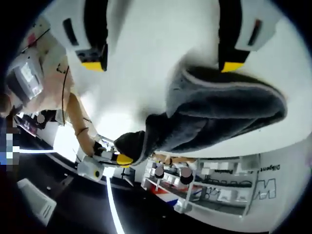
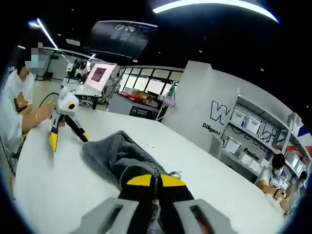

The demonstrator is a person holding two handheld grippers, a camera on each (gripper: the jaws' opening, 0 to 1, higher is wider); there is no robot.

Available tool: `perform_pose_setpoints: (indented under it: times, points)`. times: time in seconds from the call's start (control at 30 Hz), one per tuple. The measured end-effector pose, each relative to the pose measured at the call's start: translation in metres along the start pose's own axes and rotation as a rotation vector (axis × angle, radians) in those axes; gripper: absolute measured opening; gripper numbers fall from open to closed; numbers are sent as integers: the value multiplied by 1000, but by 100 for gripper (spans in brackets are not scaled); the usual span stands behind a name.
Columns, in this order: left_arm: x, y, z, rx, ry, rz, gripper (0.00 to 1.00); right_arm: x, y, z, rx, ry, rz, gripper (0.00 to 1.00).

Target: Fold the towel on the table until its edges align and the towel forms a compact rectangular stack.

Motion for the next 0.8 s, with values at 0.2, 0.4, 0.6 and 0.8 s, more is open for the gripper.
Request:
perform_pose_setpoints:
  times: [0.2,0.4,0.6,0.8]
  points:
    - [0,1,-2,-4,-6,-1,99,25,-9,10,5,42,-30,3]
    - [0,1,-2,-4,-6,-2,99,43,-25,3,-19,63,-66,3]
    - [3,1,-2,-2,-2,-6,99,62,-31,-26,-118,113,-92,3]
    - [5,2,-2,-8,4,-15,99,70,-25,-77,-274,135,-104,3]
Point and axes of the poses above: the point that each gripper's makers call its tool centre point, and the gripper's own axes: y roughly forward along the fingers, x roughly to its right, z roughly out of its top, the point moved 2 cm from there along -y, roughly backward along the fingers, and after that the axes turned 5 degrees about y, right-handed, at the moved point
